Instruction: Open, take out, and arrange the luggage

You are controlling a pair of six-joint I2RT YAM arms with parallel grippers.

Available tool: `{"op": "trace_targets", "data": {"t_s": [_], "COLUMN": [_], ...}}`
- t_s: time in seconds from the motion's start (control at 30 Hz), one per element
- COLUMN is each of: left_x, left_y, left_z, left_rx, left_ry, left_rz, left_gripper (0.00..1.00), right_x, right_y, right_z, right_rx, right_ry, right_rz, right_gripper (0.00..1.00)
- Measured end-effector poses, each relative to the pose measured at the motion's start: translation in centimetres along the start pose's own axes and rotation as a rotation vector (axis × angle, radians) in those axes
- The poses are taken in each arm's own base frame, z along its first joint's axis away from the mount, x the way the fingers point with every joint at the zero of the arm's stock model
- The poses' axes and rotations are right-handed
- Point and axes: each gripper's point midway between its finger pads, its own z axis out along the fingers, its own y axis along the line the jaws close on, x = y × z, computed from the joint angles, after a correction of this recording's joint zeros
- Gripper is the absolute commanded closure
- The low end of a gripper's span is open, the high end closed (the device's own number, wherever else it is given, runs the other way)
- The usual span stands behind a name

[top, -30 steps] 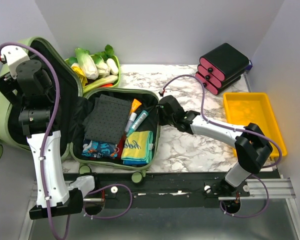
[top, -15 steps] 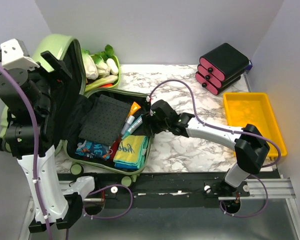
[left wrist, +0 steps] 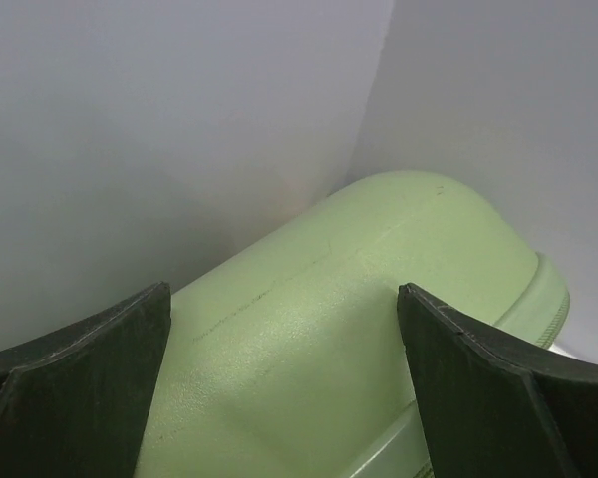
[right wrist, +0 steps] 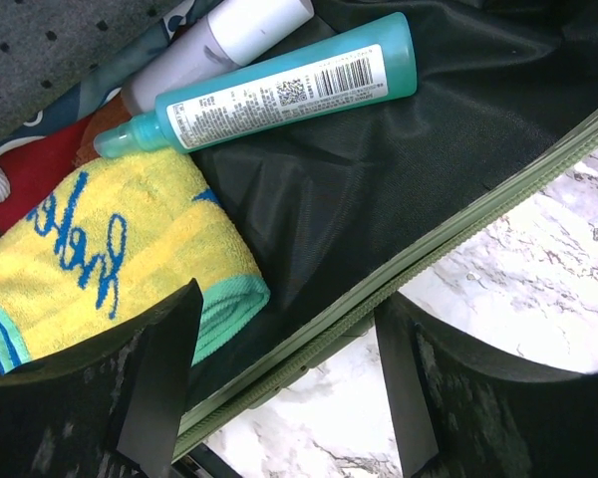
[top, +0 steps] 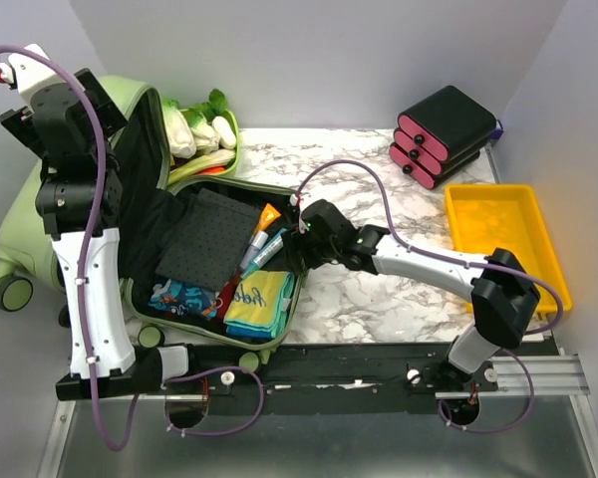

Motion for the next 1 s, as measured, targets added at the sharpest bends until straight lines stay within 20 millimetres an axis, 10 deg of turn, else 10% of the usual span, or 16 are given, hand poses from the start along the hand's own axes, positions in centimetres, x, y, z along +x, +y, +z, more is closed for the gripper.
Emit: {"op": "trace_targets", "data": {"t_s": [0.57, 0.6, 1.0], "left_x": [-2.9, -2.5, -1.7], "left_y": [4.5, 4.0, -8.4], "left_z": [3.8, 3.4, -7.3], "left_rx": [-0.435, -0.385, 0.495], "left_ry": [-0.008, 0.004, 0.045], "left_rz": [-0.001, 0.001, -0.126], "left_gripper": [0.01, 0.01, 0.01], "right_x": [0.2, 0.2, -0.9], "right_y": [0.5, 0.6, 0.9], "right_z": [-0.6, -0.6, -1.1], "right_rx": [-0.031, -0.032, -0.002], "right_ry": [0.017, 0.021, 0.014], "right_rz": [-0.063, -0.063, -0.072], "right_gripper": [0.17, 0.01, 0.0]}}
